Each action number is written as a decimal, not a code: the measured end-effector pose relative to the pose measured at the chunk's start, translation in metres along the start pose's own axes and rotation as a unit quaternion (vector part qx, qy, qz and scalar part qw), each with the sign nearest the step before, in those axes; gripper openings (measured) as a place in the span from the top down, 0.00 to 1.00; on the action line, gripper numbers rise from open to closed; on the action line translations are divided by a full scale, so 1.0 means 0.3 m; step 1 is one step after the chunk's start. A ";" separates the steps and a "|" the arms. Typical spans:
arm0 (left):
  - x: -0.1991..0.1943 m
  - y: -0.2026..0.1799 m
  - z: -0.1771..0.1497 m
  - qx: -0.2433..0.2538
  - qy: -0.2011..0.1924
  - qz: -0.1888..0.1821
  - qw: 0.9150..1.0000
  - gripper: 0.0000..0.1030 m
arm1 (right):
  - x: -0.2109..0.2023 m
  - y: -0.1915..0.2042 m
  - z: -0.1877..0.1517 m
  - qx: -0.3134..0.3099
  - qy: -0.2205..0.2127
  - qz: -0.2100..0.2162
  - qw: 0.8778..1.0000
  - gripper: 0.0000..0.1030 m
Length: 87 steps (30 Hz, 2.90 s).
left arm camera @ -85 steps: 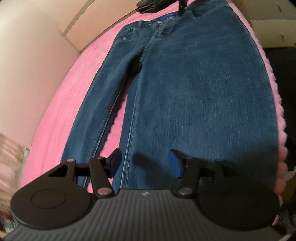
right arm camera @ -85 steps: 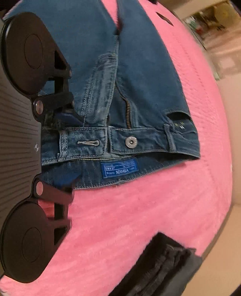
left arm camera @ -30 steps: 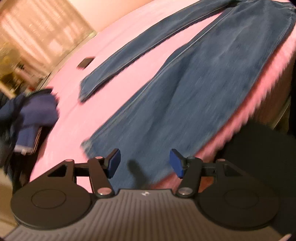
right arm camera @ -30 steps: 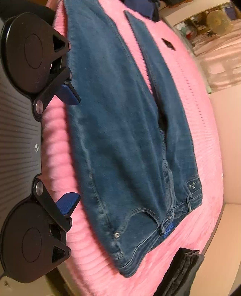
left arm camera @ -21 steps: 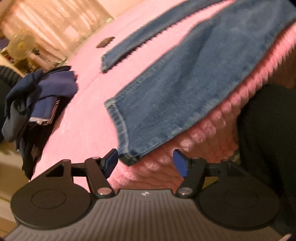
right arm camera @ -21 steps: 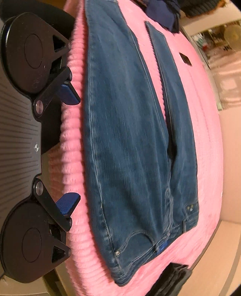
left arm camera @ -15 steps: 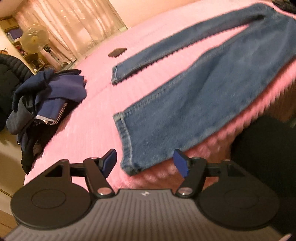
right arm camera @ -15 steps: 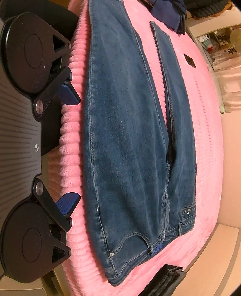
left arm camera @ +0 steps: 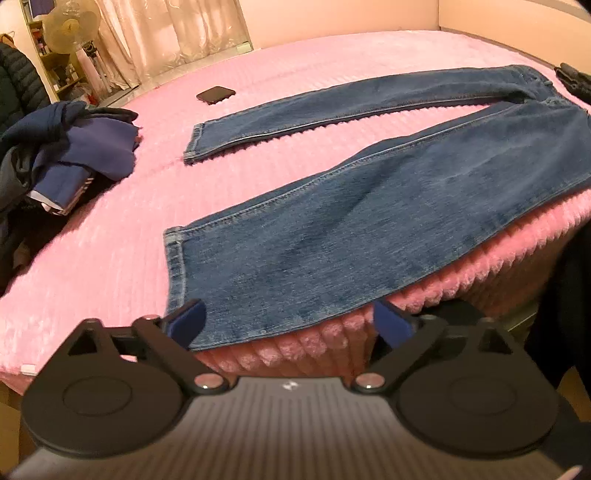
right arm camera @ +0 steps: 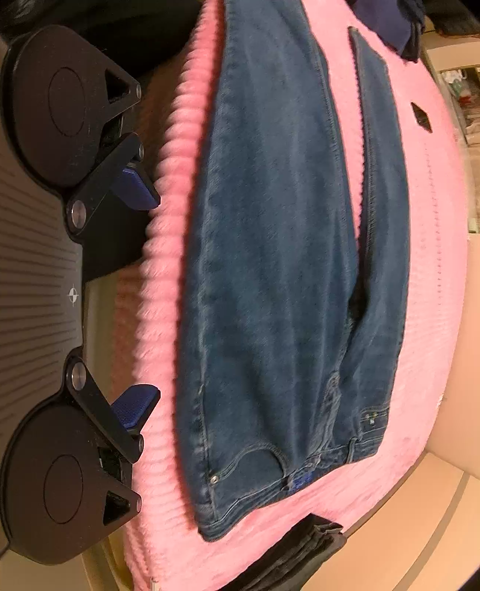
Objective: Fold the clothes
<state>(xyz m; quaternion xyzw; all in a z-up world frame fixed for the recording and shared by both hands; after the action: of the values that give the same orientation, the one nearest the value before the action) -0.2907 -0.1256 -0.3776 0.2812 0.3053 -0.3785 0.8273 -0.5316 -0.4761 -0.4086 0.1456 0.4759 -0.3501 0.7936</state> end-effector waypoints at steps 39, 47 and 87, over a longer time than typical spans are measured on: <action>1.036 0.254 1.016 0.269 0.023 -0.095 0.958 0.36 | 0.509 -0.351 1.025 -0.087 -0.154 0.079 0.981 0.22; 1.207 0.279 1.034 0.255 0.104 -0.188 0.943 0.46 | 0.665 -0.404 1.048 -0.070 -0.148 0.058 0.985 0.22; 0.796 0.125 0.721 0.301 -0.023 -0.055 0.952 1.00 | 0.971 -0.739 1.157 -0.270 0.069 0.041 0.959 0.68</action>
<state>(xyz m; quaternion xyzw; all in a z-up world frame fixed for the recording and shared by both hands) -0.0717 -0.3641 -0.3987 0.4910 0.1736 -0.5041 0.6889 -0.3707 -0.9514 -0.4606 -0.0311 0.6004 -0.1650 0.7818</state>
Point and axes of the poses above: each gripper's, at about its wrist camera, not at the fingertips, and x roughly the way its jaws point, y to its left, z to its top, the point moved 5 cm from there along x, roughly the way its jaws point
